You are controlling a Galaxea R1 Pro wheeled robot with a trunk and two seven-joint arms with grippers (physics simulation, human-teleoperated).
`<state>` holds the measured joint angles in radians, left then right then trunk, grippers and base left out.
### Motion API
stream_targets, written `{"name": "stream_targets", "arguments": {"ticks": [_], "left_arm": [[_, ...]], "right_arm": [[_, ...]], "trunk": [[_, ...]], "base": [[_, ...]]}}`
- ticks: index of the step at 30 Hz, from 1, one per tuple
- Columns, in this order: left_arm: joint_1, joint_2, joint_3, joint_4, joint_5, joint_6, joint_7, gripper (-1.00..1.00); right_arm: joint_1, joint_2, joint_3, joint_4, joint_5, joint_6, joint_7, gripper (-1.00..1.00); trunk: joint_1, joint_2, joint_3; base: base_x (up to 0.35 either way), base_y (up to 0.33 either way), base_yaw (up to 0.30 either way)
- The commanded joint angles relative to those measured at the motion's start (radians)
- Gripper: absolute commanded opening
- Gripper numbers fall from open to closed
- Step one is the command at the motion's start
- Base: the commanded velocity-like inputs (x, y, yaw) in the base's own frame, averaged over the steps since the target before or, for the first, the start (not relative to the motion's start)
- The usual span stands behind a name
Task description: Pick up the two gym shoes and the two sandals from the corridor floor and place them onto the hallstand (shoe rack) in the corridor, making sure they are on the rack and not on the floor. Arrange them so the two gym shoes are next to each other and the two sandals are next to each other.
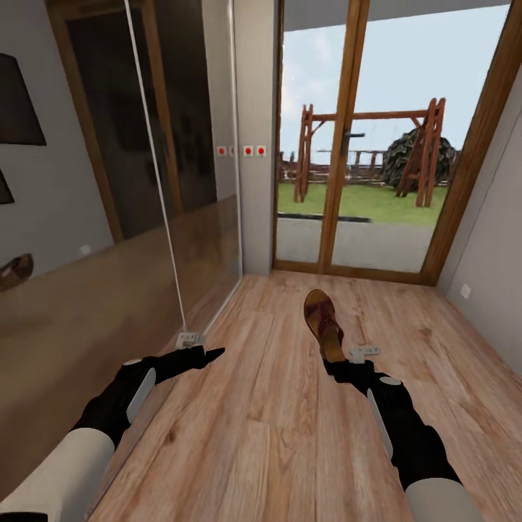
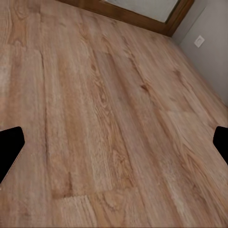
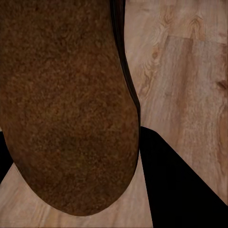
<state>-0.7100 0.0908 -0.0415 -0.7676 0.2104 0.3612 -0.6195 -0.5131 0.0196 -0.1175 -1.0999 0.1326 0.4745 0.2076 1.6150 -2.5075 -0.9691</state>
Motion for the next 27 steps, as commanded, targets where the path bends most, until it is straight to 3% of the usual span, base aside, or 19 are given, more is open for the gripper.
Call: {"name": "stream_targets", "arguments": {"ticks": [1,11,17,27], "left_arm": [[0.000,0.001,-0.003,-0.001,0.010,0.008,0.001,1.00],[0.000,0.000,-0.004,-0.001,0.010,0.008,0.001,1.00],[0.000,0.000,-0.004,-0.001,0.010,0.008,0.001,1.00],[0.000,0.000,-0.004,-0.001,0.011,0.008,0.001,1.00]], "right_arm": [[-0.001,0.001,-0.004,-0.002,0.007,0.006,0.007,-1.00],[-0.001,0.001,-0.004,-0.003,0.007,0.006,0.007,-1.00],[-0.001,0.001,-0.004,-0.002,0.007,0.006,0.007,-1.00],[-0.001,0.001,-0.004,-0.002,0.007,0.006,0.007,-1.00]], "trunk": [[0.000,0.000,0.000],[0.000,0.000,0.007],[0.000,0.000,0.012],[0.000,0.000,0.020]], "base": [[0.283,0.219,-0.191],[0.283,0.210,-0.252],[0.258,0.057,-0.270],[0.044,0.003,-0.270]]}}
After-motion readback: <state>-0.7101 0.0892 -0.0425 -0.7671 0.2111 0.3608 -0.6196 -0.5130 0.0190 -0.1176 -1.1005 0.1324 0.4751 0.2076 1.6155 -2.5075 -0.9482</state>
